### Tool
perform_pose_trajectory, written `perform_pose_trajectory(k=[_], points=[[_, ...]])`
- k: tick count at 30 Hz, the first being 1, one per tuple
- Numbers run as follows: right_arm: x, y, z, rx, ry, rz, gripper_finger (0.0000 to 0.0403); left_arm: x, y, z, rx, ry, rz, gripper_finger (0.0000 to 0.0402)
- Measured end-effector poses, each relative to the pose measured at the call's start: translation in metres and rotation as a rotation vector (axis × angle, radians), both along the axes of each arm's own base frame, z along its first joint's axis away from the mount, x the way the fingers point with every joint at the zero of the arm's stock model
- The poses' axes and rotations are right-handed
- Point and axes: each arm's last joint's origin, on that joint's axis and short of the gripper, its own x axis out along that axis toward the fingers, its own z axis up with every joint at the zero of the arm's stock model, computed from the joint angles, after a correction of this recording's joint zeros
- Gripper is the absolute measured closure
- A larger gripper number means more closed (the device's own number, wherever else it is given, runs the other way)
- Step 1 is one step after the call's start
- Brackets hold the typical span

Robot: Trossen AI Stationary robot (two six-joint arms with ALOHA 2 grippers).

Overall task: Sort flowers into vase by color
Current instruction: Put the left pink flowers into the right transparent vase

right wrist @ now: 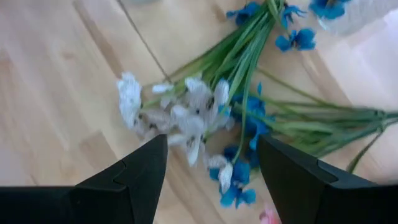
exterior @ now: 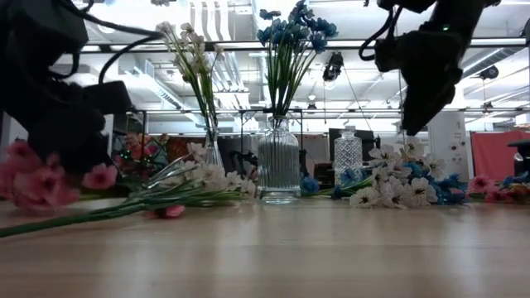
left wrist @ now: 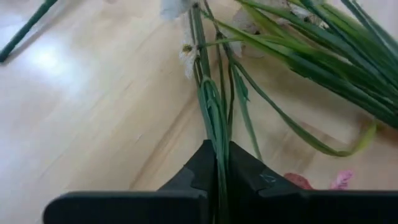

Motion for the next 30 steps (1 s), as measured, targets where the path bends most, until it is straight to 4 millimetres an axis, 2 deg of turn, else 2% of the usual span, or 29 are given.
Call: perform_pose_trajectory(k=[6, 12, 24, 27, 30], points=[[-0.006, 0.016, 0.002, 0.002, 0.01, 0.066, 0.0166, -0.011, 0.005, 0.03, -0.019, 0.029, 0.021, 0.0395], [-0.011, 0.03, 0.007, -0.029, -0.019, 0.122, 0.0173, -0.014, 0.006, 0.076, 0.002, 0.082, 0.035, 0.0395], [-0.013, 0.041, 0.007, -0.099, -0.046, 0.174, 0.0175, -0.011, 0.004, 0.162, 0.023, 0.2, 0.045, 0.0395], [-0.013, 0.047, 0.008, -0.111, -0.067, 0.223, 0.0175, -0.01, 0.002, 0.18, -0.015, 0.214, 0.045, 0.0395], [-0.012, 0.059, 0.011, -0.14, -0.116, 0.305, 0.0178, -0.006, -0.003, 0.198, -0.14, 0.2, 0.023, 0.0395]])
